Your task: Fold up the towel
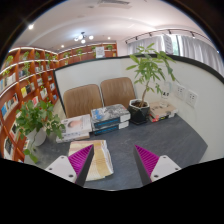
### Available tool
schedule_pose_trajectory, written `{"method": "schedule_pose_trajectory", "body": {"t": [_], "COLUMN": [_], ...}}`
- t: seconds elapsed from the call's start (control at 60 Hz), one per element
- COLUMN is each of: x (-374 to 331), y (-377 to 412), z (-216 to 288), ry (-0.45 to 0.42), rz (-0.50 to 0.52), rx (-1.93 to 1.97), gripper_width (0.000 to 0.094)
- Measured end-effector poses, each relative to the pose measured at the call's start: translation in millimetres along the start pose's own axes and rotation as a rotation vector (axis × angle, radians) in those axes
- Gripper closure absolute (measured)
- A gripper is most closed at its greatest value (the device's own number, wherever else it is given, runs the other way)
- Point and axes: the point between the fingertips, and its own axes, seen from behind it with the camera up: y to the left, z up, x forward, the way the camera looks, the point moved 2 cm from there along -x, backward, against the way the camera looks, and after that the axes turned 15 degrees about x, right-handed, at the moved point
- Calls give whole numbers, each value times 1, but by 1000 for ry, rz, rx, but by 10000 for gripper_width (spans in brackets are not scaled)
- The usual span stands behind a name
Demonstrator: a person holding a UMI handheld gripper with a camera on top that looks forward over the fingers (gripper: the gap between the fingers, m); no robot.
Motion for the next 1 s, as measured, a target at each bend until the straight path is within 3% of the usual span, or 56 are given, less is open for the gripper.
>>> {"method": "schedule_pose_trajectory", "body": {"t": [0.45, 1.0], "x": [-161, -207], "y": [-91, -150], "z": [3, -8], "ry": [-42, -28], "rz": [128, 165], "rx": [-123, -159], "gripper_width": [143, 143]}}
